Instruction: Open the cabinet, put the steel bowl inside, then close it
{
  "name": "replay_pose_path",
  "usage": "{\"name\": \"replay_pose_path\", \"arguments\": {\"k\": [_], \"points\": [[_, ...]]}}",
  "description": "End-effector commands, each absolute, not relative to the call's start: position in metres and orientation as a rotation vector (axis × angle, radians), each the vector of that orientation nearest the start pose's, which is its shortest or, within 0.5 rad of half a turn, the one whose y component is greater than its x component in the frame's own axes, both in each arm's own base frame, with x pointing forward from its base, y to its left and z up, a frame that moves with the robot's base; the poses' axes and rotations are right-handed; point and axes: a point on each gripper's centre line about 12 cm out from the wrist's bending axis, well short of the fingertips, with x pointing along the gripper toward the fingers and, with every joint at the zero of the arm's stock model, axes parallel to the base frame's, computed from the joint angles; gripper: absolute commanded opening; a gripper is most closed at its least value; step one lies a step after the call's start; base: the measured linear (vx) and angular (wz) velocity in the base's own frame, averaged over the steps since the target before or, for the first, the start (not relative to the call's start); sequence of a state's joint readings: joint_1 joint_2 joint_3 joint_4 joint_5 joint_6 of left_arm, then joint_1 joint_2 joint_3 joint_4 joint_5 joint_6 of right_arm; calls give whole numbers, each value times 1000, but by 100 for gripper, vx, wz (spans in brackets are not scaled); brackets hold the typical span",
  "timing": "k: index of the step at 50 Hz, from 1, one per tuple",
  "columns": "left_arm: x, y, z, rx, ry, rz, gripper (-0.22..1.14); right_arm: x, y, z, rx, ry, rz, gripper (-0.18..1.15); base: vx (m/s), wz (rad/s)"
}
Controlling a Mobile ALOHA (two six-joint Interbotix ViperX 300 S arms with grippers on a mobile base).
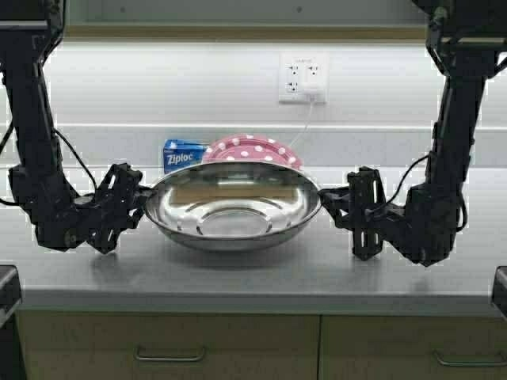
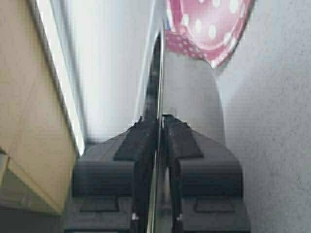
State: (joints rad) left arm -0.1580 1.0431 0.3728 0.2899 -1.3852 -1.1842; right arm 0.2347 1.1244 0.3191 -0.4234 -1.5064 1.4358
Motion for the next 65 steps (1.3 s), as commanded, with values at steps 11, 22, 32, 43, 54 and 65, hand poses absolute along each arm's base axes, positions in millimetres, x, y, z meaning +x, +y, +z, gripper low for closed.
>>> {"name": "replay_pose_path", "arguments": {"k": [11, 22, 32, 43, 54, 65], "points": [[435, -108, -55, -1109, 275, -403, 7, 414, 152, -88, 1375, 442, 581, 11, 0, 0], [420, -109, -31, -1106, 287, -405, 2, 401, 150, -73, 1398, 468, 566, 8, 0, 0], [404, -112, -5, -1104, 295, -420, 2, 381, 153, -52, 1396, 502, 563, 8, 0, 0], [383, -124, 19, -1102, 312, -455, 2, 356, 156, -25, 1411, 503, 578, 8, 0, 0], [351, -130, 38, -1092, 326, -482, 2, 331, 152, -4, 1424, 480, 598, 8, 0, 0], [315, -127, 62, -1095, 334, -484, 2, 307, 147, 12, 1421, 498, 587, 8, -1, 0]]}}
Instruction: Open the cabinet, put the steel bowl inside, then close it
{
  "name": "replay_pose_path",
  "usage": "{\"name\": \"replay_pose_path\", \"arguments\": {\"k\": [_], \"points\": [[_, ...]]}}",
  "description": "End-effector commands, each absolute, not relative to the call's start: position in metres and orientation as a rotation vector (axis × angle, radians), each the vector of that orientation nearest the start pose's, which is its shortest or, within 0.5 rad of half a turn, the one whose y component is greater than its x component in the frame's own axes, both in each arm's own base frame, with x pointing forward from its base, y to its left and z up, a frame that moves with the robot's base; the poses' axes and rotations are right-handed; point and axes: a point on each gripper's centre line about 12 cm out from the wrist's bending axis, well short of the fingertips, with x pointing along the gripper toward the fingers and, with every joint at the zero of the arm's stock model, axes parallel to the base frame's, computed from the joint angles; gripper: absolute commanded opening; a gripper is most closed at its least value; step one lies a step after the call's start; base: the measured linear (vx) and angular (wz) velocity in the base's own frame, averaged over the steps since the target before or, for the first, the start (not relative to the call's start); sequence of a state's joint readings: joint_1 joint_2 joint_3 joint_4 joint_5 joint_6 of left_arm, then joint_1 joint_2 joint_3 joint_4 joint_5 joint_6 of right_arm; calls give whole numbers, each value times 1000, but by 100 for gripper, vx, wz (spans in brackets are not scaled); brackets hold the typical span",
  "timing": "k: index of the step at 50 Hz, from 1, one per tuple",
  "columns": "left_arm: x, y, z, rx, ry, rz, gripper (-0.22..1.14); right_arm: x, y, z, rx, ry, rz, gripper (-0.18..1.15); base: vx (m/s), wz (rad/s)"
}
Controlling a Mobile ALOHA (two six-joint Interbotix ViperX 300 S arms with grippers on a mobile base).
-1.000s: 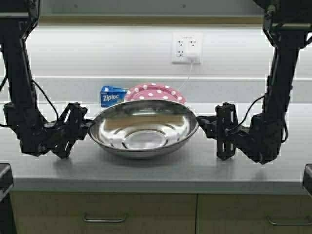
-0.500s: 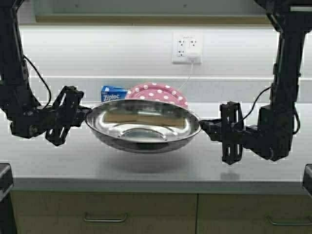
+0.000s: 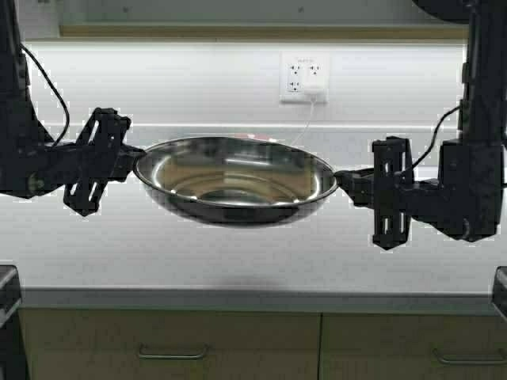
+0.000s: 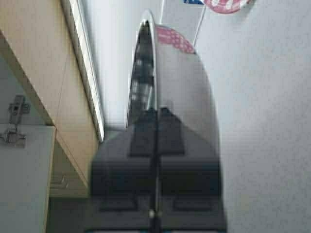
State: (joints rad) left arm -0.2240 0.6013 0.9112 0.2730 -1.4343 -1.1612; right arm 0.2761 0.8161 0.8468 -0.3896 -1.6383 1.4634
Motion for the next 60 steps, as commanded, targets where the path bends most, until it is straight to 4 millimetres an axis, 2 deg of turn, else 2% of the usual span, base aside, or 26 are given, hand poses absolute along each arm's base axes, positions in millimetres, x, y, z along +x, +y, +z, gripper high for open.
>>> {"name": "replay_pose_path", "arguments": {"k": [1, 10, 25, 44, 60], "points": [[313, -127, 64, -1095, 332, -484, 2, 305, 147, 14, 1417, 498, 589, 8, -2, 1], [295, -123, 88, -1095, 308, -499, 2, 289, 144, 38, 1390, 469, 581, 8, -2, 0], [279, -128, 110, -1078, 320, -527, 2, 267, 141, 79, 1387, 421, 623, 8, -4, 1], [281, -141, 147, -1057, 298, -541, 2, 271, 145, 119, 1380, 382, 647, 8, -6, 1], [287, -153, 179, -1045, 289, -567, 2, 275, 146, 163, 1352, 356, 654, 8, -3, 0]]}}
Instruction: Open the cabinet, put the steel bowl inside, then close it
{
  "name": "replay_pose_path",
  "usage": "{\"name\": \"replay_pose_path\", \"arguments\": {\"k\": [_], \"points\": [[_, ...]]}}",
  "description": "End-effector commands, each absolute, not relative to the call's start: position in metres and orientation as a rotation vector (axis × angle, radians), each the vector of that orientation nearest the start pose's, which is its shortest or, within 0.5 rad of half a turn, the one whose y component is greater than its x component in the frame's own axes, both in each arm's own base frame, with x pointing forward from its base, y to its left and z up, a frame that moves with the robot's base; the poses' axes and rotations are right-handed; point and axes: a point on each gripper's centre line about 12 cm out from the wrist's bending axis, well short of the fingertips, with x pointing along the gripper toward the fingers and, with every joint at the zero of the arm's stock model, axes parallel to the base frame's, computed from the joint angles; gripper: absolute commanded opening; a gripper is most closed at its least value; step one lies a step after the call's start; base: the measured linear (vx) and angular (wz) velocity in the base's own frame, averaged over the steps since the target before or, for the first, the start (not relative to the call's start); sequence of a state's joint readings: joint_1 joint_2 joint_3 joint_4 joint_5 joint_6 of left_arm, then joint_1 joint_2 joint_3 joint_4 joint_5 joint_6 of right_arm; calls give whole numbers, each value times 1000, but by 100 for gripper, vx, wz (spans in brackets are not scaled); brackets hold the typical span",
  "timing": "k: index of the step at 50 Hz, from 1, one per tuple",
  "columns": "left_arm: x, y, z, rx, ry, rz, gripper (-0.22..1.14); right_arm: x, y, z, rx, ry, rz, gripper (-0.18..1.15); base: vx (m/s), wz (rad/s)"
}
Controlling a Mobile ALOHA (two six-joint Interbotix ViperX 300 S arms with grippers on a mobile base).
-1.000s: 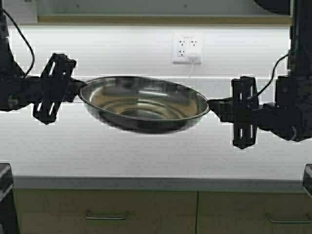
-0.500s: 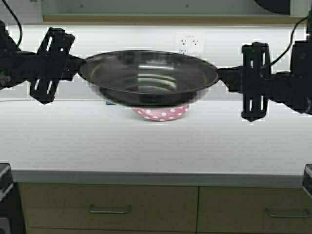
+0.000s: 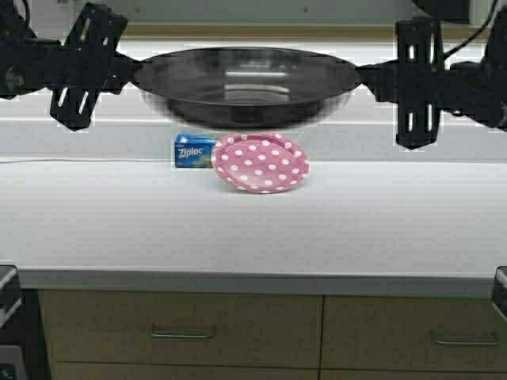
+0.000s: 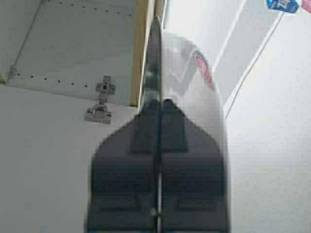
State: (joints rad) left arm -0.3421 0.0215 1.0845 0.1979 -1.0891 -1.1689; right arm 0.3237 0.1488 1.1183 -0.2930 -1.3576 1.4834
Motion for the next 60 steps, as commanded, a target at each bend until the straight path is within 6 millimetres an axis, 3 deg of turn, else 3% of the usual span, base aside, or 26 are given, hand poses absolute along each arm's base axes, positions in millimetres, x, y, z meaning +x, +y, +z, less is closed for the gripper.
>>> {"name": "replay_pose_path", "arguments": {"k": [1, 20, 31, 50, 60], "points": [[287, -154, 180, -1047, 290, -570, 2, 275, 146, 166, 1351, 355, 654, 8, -1, 0], [298, -176, 229, -1041, 246, -630, 2, 278, 143, 219, 1324, 300, 643, 8, 0, -1], [293, -186, 253, -1038, 249, -644, 2, 276, 139, 251, 1343, 289, 623, 8, 2, -3], [294, -187, 293, -1030, 231, -634, 2, 285, 139, 281, 1328, 261, 603, 8, 5, -4], [308, -193, 310, -1040, 203, -630, 2, 296, 140, 288, 1315, 268, 564, 8, 6, -2]]}}
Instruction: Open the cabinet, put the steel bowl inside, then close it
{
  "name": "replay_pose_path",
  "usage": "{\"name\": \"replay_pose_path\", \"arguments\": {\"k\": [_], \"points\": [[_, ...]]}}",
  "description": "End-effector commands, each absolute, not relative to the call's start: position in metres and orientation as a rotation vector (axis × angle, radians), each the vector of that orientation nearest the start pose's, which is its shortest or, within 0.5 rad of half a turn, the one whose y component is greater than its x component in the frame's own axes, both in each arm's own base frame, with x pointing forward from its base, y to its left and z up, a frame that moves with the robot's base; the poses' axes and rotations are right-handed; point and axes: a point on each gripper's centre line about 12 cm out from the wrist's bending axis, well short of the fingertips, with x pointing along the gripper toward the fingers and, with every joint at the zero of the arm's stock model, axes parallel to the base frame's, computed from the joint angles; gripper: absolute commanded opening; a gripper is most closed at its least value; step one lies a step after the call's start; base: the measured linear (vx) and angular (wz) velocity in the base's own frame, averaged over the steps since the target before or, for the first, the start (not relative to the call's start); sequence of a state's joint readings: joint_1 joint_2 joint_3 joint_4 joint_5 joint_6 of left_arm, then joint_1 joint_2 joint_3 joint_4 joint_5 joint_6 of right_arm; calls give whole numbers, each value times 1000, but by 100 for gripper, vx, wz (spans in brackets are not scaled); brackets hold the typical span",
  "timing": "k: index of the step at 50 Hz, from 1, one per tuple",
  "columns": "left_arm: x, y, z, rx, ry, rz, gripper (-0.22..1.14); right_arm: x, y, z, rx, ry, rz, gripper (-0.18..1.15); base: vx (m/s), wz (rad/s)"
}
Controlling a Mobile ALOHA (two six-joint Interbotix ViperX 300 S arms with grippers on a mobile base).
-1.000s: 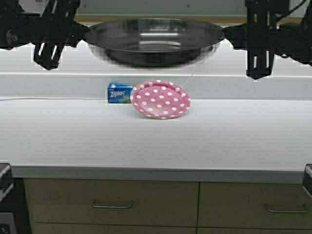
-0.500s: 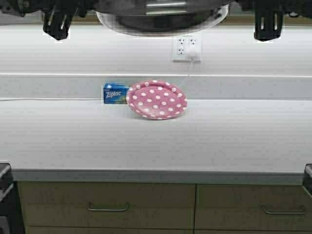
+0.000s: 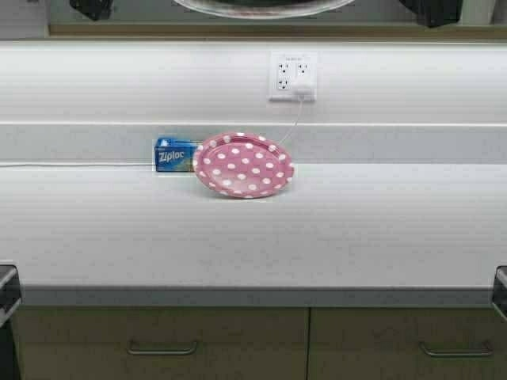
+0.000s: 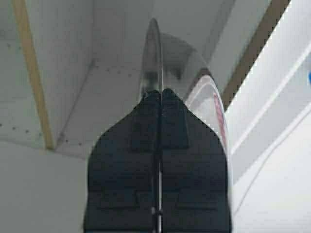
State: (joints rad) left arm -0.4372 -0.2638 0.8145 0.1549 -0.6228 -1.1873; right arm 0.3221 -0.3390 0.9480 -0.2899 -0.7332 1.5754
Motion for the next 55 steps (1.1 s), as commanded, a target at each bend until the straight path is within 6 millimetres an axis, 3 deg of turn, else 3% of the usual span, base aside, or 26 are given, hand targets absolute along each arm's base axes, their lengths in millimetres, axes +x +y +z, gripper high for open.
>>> {"name": "replay_pose_path", "arguments": {"k": [1, 16, 22, 36, 45, 55], "points": [[310, -194, 312, -1040, 200, -631, 2, 298, 140, 289, 1314, 265, 561, 8, 9, -1], [334, -202, 336, -1086, 202, -580, 2, 322, 144, 328, 1293, 253, 506, 8, 16, -5], [345, -205, 346, -1083, 194, -569, 2, 344, 149, 342, 1279, 261, 464, 8, 18, -9], [412, -211, 342, -1113, 173, -492, 2, 416, 172, 332, 1318, 286, 406, 8, 15, 0], [431, -219, 336, -1147, 178, -473, 2, 430, 174, 316, 1345, 308, 371, 8, 9, 5], [444, -223, 324, -1157, 192, -454, 2, 437, 164, 308, 1333, 304, 338, 8, 7, 4]]}}
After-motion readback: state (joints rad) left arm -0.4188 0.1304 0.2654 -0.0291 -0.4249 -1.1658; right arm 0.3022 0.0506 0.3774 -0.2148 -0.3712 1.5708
